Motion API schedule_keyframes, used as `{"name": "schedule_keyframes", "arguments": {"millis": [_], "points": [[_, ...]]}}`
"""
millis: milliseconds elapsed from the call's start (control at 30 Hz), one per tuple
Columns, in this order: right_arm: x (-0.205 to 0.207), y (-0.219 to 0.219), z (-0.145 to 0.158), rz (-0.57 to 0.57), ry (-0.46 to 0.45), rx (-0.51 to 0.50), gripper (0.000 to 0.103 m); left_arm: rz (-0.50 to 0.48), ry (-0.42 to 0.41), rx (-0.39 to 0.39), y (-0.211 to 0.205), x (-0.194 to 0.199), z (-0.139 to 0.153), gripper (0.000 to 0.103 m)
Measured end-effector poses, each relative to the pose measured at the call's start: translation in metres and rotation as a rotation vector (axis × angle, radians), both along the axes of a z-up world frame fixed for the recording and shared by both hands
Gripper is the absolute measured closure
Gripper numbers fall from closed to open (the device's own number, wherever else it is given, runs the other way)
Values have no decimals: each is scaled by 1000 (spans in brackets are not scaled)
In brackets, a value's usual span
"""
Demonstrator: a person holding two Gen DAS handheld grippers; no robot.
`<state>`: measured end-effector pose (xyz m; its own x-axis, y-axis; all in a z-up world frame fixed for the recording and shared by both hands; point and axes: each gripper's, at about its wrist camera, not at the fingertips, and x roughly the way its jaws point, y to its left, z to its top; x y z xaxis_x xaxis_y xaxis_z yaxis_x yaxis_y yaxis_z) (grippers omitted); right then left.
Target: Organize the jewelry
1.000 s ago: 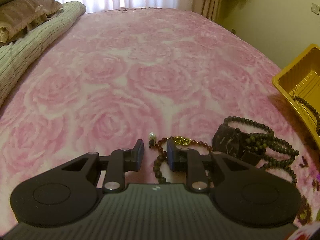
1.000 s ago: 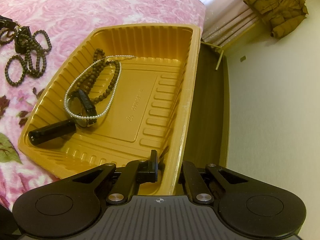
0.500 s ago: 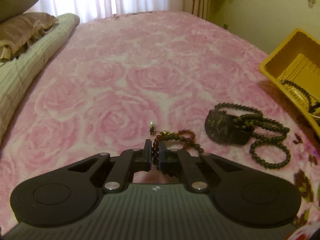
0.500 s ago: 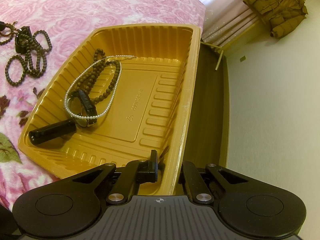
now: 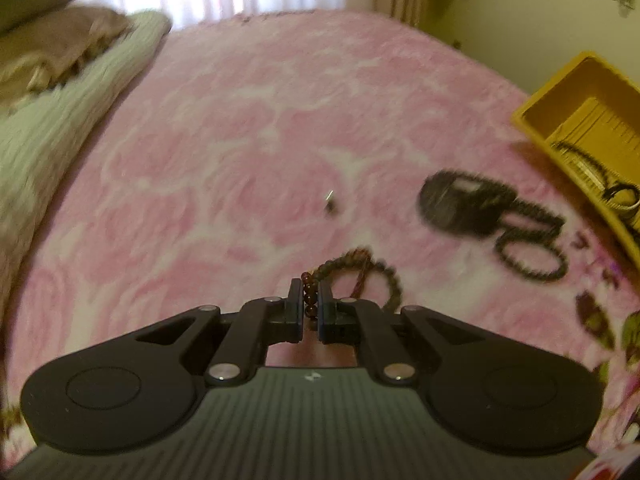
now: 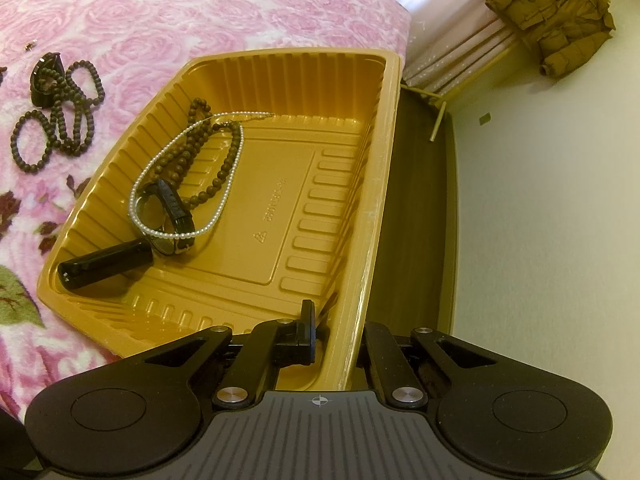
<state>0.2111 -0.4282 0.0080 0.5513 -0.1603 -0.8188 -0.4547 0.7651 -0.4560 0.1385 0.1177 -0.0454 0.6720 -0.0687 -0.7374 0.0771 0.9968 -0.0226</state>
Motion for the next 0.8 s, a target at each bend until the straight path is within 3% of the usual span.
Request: {"name": "schedule_keyframes", "arguments": {"millis": [100,667,800], "points": [[0,0,0,0,0,0,98,23,26,-25,10,-5,-8,97],[0,-2,0,1,0,1,98,42,-8,-16,16,-9,-6,94],[0,-3,0,1,0,2,98,26,-10,16,14,-9,-4,103]]}}
